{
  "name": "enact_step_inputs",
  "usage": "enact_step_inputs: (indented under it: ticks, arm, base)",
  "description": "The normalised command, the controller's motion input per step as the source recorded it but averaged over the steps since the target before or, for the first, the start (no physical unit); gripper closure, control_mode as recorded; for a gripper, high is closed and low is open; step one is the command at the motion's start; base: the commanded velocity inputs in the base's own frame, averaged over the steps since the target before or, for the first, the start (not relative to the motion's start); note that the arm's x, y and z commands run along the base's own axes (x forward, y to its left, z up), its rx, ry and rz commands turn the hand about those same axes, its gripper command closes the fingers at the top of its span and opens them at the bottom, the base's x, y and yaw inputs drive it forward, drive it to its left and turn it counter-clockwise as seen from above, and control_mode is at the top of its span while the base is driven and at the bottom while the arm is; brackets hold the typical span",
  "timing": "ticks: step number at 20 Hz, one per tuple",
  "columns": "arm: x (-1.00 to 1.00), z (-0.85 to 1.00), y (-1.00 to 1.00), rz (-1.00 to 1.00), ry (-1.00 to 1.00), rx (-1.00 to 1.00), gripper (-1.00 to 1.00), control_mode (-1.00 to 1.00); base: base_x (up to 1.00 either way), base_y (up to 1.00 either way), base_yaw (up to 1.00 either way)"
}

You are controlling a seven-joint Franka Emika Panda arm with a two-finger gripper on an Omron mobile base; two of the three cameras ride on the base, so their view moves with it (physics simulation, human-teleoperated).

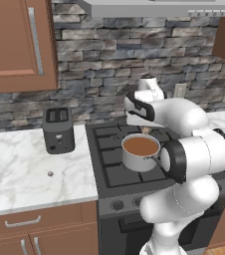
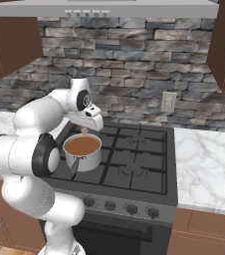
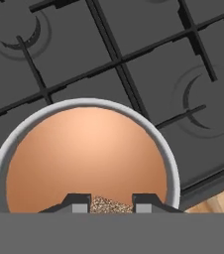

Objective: Pick up the sugar cube(s) and place them in the saucepan with hot chocolate.

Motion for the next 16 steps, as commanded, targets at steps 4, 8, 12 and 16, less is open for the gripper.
enact_step_inputs:
  ticks: [4, 8, 12, 16]
  arm:
    - [0.09, -0.24, -0.13, 0.0, 0.0, 0.0, 1.0, -1.0]
    - [0.2, -0.18, 0.0, 0.0, 0.0, 0.0, 1.0, -1.0]
    - [0.24, -0.18, 0.0, 0.0, 0.0, 0.0, 1.0, -1.0]
    - [0.14, -0.07, 0.0, 0.0, 0.0, 0.0, 1.0, -1.0]
  base:
    - [0.0, 0.0, 0.0]
    - [0.0, 0.0, 0.0]
    - [0.0, 0.0, 0.0]
    - [0.0, 0.0, 0.0]
